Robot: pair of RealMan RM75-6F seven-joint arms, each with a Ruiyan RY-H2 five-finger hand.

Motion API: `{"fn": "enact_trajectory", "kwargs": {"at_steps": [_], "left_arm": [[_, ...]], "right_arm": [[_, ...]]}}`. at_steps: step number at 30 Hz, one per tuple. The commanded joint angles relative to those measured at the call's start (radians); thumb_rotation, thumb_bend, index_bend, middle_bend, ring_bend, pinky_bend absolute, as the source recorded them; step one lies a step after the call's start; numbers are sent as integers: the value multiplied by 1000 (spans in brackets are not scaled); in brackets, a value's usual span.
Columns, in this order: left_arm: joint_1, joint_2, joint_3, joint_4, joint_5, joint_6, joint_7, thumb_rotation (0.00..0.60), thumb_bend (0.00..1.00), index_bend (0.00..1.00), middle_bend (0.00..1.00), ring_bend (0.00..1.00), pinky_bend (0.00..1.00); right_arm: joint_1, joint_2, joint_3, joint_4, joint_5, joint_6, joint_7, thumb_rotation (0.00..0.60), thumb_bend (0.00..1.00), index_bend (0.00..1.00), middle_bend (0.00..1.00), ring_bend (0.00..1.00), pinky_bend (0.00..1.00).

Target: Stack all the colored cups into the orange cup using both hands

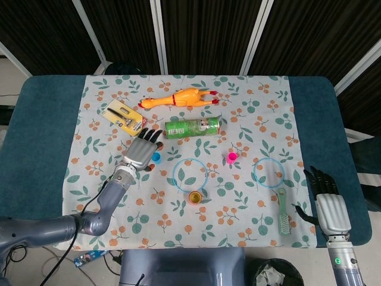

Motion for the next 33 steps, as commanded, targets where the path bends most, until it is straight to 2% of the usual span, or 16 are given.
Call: {"fn": "enact_trajectory", "kwargs": {"at_steps": [1,12,26,33], "left_arm": [[-4,-7,3,7,-5,1,9,600,226,367,5,0,0],[-14,-31,11,31,-9,12,33,600,277,408,6,0,0],[-21,-39,11,44,-29,12,56,600,280,425,7,0,0],[-24,-36,8,44,-49,15,72,600,327,458,22,0,0]], "right_arm": [[-2,1,2,-1,0,-1,0,600,321,52,18,24,87],[-9,-9,20,2,11,-4,-7,600,321,53,18,24,87],[-20,-16,34,-6,23,-4,-18,600,321,53,18,24,87],[-20,-20,39,-2,27,-15,-12,600,321,53,18,24,87]]}}
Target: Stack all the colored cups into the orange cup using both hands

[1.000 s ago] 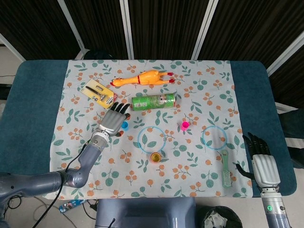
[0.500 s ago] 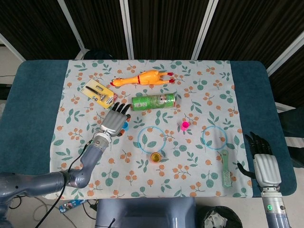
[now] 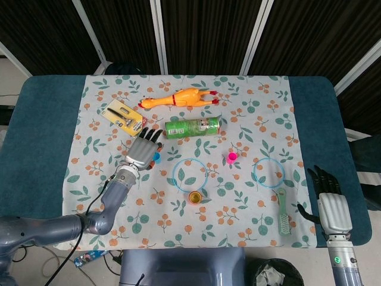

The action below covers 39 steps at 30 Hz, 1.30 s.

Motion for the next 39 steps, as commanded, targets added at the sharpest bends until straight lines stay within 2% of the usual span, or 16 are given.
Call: {"fn": "enact_trajectory", "kwargs": {"at_steps": [1,9,19,24,31,39], "left_arm": [[-2,1,1,-1,-8,-1,7,600,334,462,24,0,0],[2,16,-11,-28,5,3,-18,600,354,467,28,0,0],[25,131,-63,-270,146,36,-144,600,352,465,32,0,0],[23,180,-65,-391,169,6,-179,600,352,465,33,0,0],[8,204,-54,-488,188,-29,-202,600,350,465,33,0,0],[-3,191,-30,-497,218,-42,-222,600,349,466,34,0,0]], "right_arm": [[-1,-1,1,0,0,0,0,600,321,53,18,24,87],[-5,-1,7,0,0,4,-3,600,322,53,18,24,87],[-7,-4,14,3,5,0,-2,600,321,53,18,24,88],[-9,-5,15,0,1,3,-5,600,321,53,18,24,88],[-13,-2,18,-3,-2,9,-2,600,321,52,18,24,87],[-17,2,18,-4,-5,11,1,600,321,52,18,24,87]]}}
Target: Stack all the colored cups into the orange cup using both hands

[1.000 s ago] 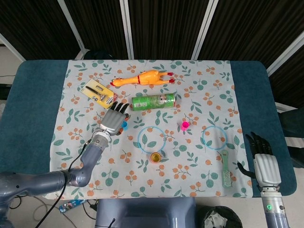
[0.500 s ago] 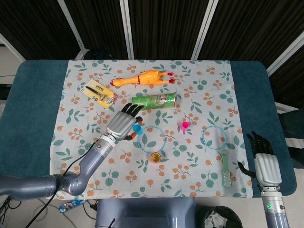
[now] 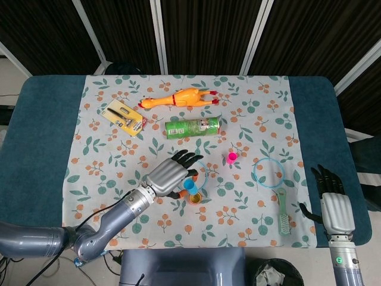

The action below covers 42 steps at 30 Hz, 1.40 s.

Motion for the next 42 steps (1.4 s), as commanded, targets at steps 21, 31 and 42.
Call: {"fn": "enact_trajectory", "kwargs": {"at_steps": [21,31,42], "left_arm": [[-37,-78,54,96,35,-9,11,600,349,468,34,0,0],[-51,-107,59,111,26,-11,23,600,349,468,34,0,0],[-65,-123,79,129,-3,-4,72,600,341,464,38,0,0]], "right_arm": [[-3,3,7,4,3,-4,10,600,322,52,18,24,87],[-3,3,10,8,4,-7,16,600,321,53,18,24,87],[-3,3,14,10,7,-8,23,600,321,53,18,24,87]]}}
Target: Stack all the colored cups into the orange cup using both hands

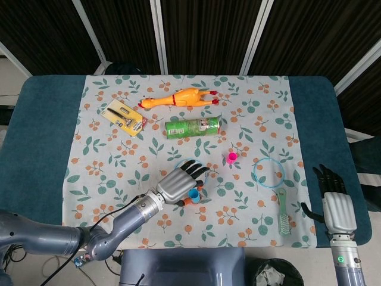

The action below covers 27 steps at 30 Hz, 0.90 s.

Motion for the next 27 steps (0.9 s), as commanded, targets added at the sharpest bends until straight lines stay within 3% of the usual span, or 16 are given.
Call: {"fn": "enact_trajectory", "kwargs": {"at_steps": [1,4,8,11,16,20,27], "left_arm": [[-4,-5,7,8,-4,7,19,600,340,457,38,0,0],[-6,-11,12,13,-4,16,34,600,324,361,31,0,0],[-10,-3,19,10,-19,22,63,600,246,138,2,0,0],[-11,13,18,-7,-35,37,85,600,231,66,0,0,0],[27,30,12,-11,29,154,99,600,230,48,0,0,0],[113,52,58,19,147,316,105,600,231,47,0,0,0],[243,158,109,39,208,401,-27,600,231,48,0,0,0]], "right_arm": [[-1,-1,2,-1,1,2,0,600,321,52,18,24,87],[-1,-2,2,-2,3,1,0,600,322,53,18,24,87],[-1,-3,4,0,6,2,-5,600,321,53,18,24,87],[-2,-4,6,1,6,5,-8,600,321,53,18,24,87],[-1,-1,6,6,7,0,-6,600,321,53,18,24,87],[5,-3,9,20,10,-9,0,600,322,53,18,24,87],[81,15,44,27,28,-116,-2,600,321,52,18,24,87]]}}
